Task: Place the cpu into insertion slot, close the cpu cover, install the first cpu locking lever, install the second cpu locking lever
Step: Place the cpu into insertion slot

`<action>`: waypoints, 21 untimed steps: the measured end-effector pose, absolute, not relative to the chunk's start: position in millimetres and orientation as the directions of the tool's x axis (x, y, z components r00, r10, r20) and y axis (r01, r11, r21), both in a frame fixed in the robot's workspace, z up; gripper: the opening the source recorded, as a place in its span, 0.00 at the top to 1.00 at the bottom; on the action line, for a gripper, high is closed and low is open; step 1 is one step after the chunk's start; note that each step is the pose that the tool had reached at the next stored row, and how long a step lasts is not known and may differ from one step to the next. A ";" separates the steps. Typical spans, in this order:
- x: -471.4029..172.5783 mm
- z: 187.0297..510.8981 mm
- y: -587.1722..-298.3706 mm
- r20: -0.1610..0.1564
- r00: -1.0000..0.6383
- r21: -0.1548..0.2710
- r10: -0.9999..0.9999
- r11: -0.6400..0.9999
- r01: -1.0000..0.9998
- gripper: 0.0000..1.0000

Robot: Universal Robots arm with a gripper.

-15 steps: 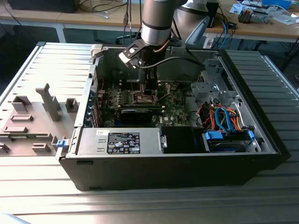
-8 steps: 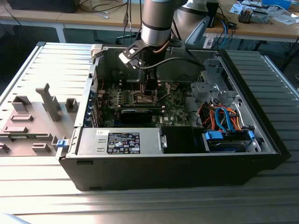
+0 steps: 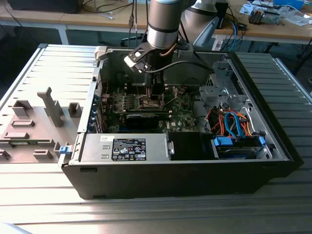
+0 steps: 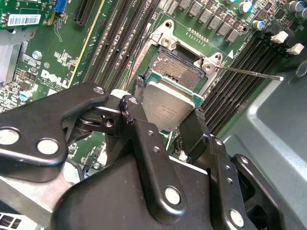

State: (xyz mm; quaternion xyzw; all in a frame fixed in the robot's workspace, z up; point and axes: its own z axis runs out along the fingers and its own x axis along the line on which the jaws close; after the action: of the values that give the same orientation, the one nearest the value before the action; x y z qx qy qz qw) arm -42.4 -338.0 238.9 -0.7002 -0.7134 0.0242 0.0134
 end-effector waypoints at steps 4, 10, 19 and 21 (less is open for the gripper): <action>-42.4 237.5 -338.1 -0.015 -0.019 -0.053 1.000 0.018 0.998 0.46; -42.4 235.5 -338.1 -0.015 -0.019 -0.053 1.000 0.018 0.998 0.46; -42.4 231.5 -338.0 -0.015 -0.019 -0.053 1.000 0.018 0.998 0.46; -42.4 230.9 -338.0 -0.015 -0.019 -0.053 1.000 0.018 0.998 0.46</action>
State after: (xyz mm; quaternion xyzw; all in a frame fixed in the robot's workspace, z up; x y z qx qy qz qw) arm -42.4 -338.0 230.9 -0.7002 -0.7135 0.0242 0.0134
